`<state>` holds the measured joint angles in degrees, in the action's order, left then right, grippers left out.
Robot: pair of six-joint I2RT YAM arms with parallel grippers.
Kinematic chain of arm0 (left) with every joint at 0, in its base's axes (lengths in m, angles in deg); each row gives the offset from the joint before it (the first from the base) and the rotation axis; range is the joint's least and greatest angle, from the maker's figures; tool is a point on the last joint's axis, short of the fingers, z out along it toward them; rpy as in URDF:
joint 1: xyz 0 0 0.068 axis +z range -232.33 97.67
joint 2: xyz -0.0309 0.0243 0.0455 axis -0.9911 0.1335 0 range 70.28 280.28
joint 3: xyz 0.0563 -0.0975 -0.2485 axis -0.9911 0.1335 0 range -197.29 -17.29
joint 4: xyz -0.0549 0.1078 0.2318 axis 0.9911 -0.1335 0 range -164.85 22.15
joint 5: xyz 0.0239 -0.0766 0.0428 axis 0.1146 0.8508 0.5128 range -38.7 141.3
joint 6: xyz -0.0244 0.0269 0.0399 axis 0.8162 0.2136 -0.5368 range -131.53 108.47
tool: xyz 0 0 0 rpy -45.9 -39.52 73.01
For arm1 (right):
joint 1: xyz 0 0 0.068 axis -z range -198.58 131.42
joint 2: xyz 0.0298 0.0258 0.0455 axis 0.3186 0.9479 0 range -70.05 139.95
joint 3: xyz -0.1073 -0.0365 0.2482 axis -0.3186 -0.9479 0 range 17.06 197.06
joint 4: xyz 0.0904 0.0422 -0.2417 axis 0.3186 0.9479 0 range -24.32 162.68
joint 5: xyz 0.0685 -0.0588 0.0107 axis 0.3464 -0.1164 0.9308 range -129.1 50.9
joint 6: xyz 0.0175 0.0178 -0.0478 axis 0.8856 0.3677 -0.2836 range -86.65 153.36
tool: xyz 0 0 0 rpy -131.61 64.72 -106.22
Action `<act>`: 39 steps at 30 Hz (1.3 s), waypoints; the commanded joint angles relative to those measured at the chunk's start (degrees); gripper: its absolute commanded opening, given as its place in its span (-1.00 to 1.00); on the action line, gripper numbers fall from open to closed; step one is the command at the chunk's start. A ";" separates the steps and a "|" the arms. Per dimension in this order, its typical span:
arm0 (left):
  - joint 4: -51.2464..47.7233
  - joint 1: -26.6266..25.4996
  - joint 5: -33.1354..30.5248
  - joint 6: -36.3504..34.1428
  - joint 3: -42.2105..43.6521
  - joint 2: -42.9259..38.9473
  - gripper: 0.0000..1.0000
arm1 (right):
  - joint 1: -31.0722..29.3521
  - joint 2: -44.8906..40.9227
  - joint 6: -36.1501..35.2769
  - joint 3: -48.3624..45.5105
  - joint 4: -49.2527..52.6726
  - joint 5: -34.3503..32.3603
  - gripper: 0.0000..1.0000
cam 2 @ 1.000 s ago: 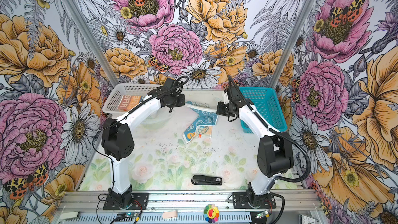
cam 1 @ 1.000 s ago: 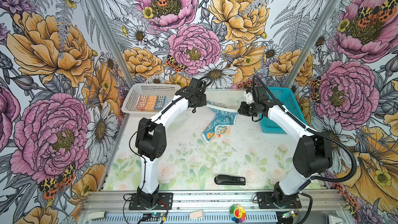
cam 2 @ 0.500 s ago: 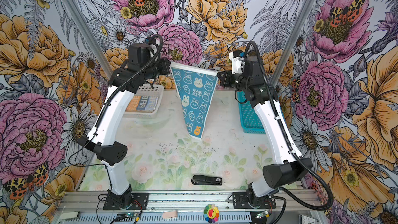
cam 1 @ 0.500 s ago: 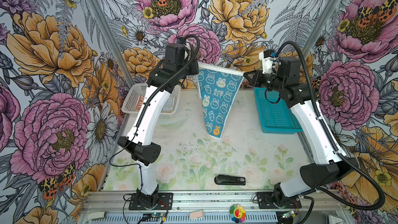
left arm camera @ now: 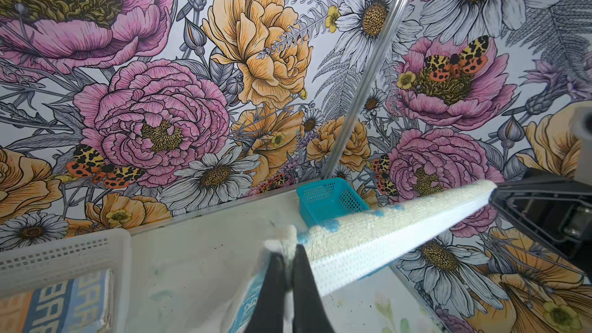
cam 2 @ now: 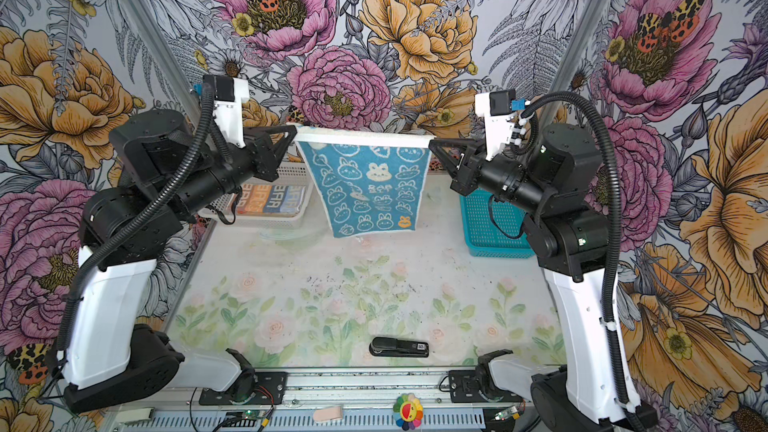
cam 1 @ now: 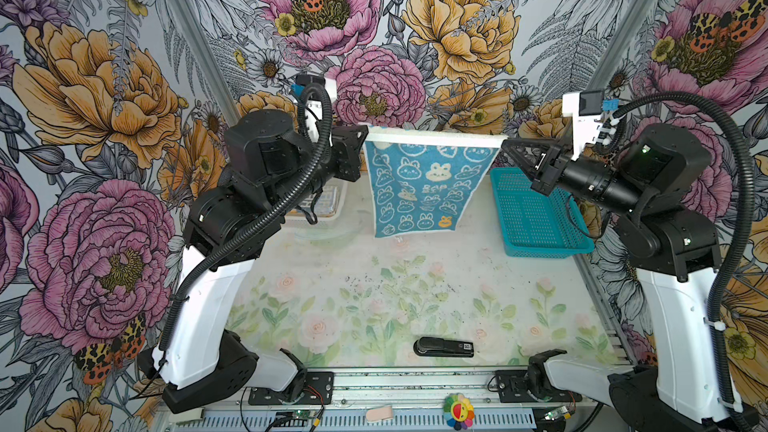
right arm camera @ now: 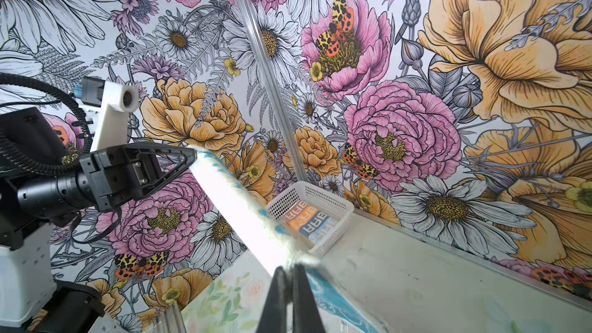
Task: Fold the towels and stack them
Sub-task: 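Lift the towel high with both grippers, spreading the corners apart, then lower the towel flat onto the table with both grippers, drawing toward the robot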
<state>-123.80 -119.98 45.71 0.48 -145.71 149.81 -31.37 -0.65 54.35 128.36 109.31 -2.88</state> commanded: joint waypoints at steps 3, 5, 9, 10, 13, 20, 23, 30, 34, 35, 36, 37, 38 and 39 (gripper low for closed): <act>-0.81 6.26 -7.54 -0.08 2.39 0.13 -1.00 | 3.56 2.91 2.50 1.38 3.82 -9.65 -1.00; -0.17 10.53 -1.61 0.72 3.77 2.48 -1.00 | 5.26 5.70 3.53 0.92 3.89 -9.68 -1.00; 1.98 16.34 4.92 0.59 6.83 9.30 -1.00 | 8.50 13.43 3.92 0.57 3.58 -10.01 -1.00; 2.54 17.14 5.48 0.39 7.30 11.05 -1.00 | 8.88 15.38 3.73 0.74 3.52 -9.97 -1.00; 4.42 19.66 7.82 0.08 7.74 17.55 -1.00 | 9.63 22.36 2.77 1.78 3.50 -9.62 -1.00; 5.12 22.81 11.57 -0.29 -0.09 36.74 -1.00 | 10.98 39.33 1.63 4.88 2.19 -7.47 -1.00; 4.97 24.02 12.82 0.43 -3.32 43.03 -1.00 | 11.39 44.94 2.10 7.22 1.59 -6.47 -1.00; 4.75 25.43 13.17 0.59 -0.61 47.17 -1.00 | 10.88 49.66 3.18 5.15 0.88 -4.64 -1.00; 4.80 25.36 12.68 1.42 6.68 45.02 -1.00 | 9.83 45.91 3.73 -5.01 -2.57 -5.76 -1.00; 4.86 25.15 12.71 1.73 9.08 43.99 -1.00 | 9.57 44.64 4.22 -8.41 -4.02 -5.75 -1.00; 4.96 24.87 12.32 2.06 11.68 42.88 -1.00 | 9.31 43.04 4.76 -11.75 -5.37 -5.89 -1.00; 5.14 24.47 11.64 2.18 14.02 41.92 -1.00 | 9.08 41.78 5.17 -14.90 -6.59 -5.90 -1.00; 5.27 24.01 10.78 2.26 16.97 40.75 -1.00 | 8.73 40.39 5.52 -18.28 -7.87 -5.89 -1.00; 5.52 23.30 9.74 2.32 19.74 39.50 -1.00 | 8.31 38.81 5.67 -21.26 -8.86 -6.07 -1.00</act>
<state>-116.41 -99.08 65.71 2.06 -131.24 193.59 -24.97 43.70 58.76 112.23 103.13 -2.31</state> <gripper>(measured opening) 0.060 0.056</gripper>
